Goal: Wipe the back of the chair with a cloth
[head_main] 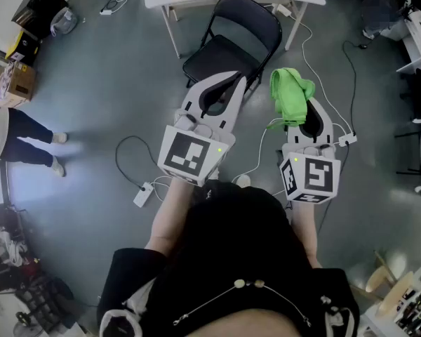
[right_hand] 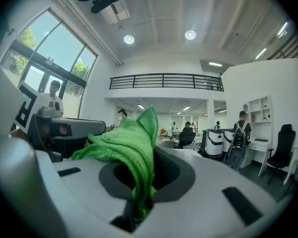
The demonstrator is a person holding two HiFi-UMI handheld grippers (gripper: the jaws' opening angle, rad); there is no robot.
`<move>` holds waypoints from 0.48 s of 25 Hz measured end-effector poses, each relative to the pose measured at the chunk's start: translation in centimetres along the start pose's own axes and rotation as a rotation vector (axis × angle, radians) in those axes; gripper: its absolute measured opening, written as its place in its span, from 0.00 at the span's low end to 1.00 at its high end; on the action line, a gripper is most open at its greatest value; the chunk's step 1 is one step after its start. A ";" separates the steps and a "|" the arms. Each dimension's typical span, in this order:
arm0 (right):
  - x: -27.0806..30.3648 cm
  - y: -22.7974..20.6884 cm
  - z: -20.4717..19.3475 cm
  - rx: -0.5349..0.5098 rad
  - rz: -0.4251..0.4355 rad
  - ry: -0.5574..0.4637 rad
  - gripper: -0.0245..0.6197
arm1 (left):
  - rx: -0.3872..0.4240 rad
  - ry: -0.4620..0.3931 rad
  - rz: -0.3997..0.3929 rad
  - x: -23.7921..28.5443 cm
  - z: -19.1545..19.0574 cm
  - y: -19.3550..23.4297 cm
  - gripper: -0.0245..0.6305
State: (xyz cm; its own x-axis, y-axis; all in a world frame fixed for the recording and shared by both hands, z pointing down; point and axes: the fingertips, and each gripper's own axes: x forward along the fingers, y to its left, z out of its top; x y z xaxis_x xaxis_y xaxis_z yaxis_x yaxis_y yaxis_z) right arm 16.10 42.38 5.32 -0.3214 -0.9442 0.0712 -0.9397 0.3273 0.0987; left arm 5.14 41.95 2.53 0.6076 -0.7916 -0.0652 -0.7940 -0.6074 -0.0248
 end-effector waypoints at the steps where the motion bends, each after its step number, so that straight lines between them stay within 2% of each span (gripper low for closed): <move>1: 0.1 0.1 0.0 0.001 -0.002 0.001 0.10 | 0.001 0.001 -0.001 -0.1 0.1 0.1 0.05; 12: 0.3 1.1 -0.1 -0.002 -0.008 0.008 0.10 | -0.004 0.002 -0.008 -0.7 -0.1 0.8 0.05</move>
State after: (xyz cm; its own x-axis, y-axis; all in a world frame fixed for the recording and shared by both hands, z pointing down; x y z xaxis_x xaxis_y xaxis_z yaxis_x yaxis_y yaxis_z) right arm 14.97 42.47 5.55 -0.3132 -0.9465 0.0780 -0.9419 0.3201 0.1017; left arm 4.05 42.02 2.62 0.6140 -0.7868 -0.0626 -0.7890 -0.6140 -0.0216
